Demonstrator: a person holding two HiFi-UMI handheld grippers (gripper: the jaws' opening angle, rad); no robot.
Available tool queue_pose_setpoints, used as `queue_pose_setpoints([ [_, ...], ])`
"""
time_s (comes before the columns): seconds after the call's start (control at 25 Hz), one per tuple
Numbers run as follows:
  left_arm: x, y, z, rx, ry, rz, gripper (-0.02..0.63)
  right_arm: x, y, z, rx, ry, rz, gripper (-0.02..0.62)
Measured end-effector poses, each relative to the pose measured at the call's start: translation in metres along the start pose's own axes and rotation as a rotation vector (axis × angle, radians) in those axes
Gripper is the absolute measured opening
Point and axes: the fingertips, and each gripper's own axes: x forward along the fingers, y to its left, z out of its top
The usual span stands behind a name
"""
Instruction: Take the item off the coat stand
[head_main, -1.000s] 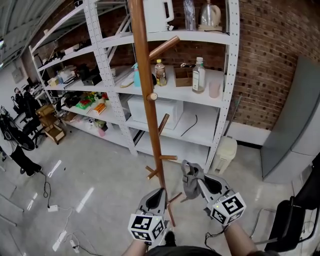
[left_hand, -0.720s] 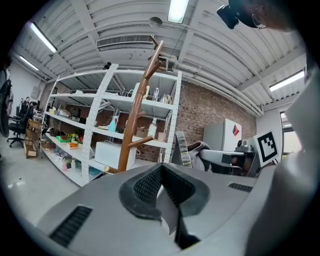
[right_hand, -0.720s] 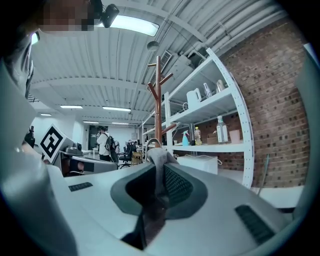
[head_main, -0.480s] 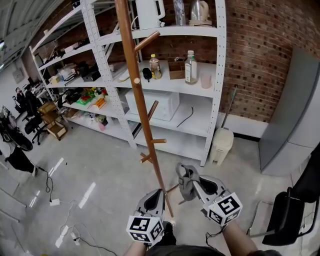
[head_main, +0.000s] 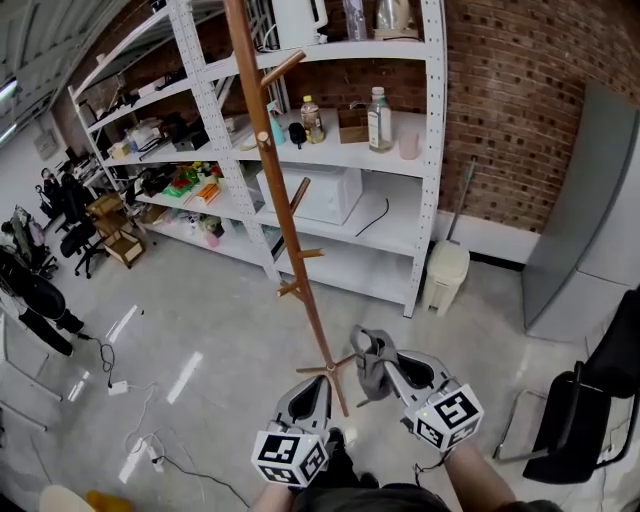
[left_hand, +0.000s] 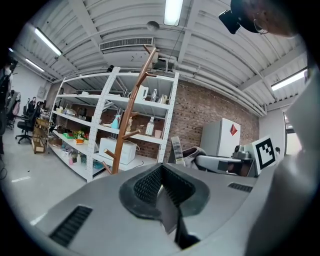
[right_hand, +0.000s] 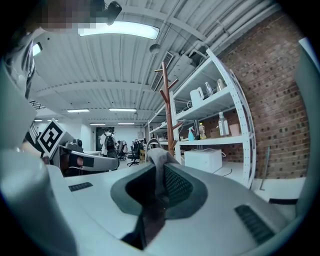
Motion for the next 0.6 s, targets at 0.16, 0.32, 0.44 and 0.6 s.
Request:
queue_pose_setpoints([
  [0.16, -0.01, -0.013, -0.004, 0.018, 0.011, -0.008, 0.006, -0.014, 0.004, -0.006, 0.019, -0.004, -0.006, 0.043],
  [0.32, -0.01, -0.022, -0.011, 0.024, 0.033, -0.026, 0.006, -0.027, 0.002, -0.013, 0.038, -0.002, -0.03, 0.043],
  [0.44, -0.011, -0.028, -0.018, 0.024, 0.044, -0.045, 0.006, -0.035, 0.001, -0.018, 0.038, 0.001, -0.052, 0.043],
  [0.6, -0.019, -0.029, -0.026, 0.01, 0.054, -0.061, 0.006, -0.043, 0.006, -0.023, 0.036, 0.011, -0.079, 0.043],
])
